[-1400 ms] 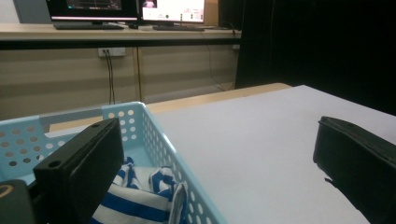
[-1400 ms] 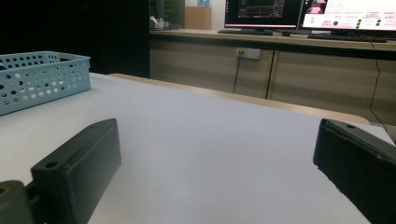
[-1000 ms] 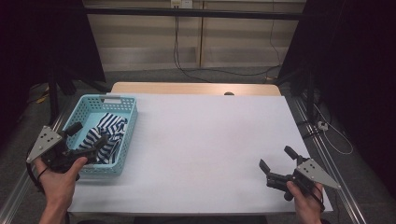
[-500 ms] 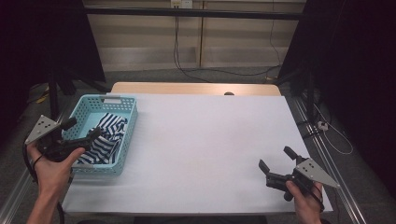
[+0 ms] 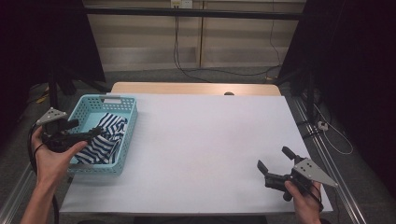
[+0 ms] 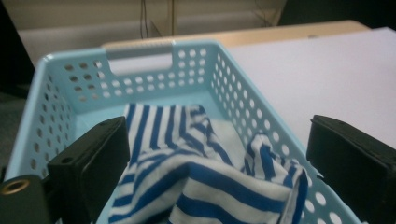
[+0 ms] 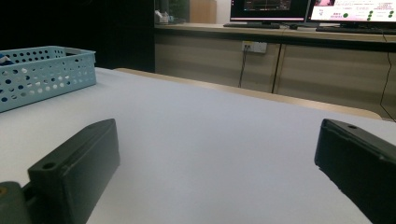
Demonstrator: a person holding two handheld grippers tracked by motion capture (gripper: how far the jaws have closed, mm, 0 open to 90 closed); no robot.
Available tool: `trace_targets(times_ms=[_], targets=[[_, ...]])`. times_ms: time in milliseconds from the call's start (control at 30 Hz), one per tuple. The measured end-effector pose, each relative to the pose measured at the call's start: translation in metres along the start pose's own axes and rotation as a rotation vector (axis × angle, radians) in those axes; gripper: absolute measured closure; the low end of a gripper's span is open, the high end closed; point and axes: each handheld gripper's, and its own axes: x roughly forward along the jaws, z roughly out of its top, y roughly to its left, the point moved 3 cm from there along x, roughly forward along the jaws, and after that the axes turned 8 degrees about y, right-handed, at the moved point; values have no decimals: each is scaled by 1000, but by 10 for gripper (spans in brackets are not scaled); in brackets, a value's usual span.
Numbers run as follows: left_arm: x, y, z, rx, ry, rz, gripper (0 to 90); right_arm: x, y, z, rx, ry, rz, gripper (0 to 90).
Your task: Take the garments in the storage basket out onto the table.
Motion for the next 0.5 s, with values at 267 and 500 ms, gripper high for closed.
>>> trace_targets(times_ms=[267,500], targets=[[23,-9,-1,45,184,-47,99,1,0,-1,2,4,11,0],[31,-11,-2,65,216,-12,61,1,1,-1,-4,4,19,0]])
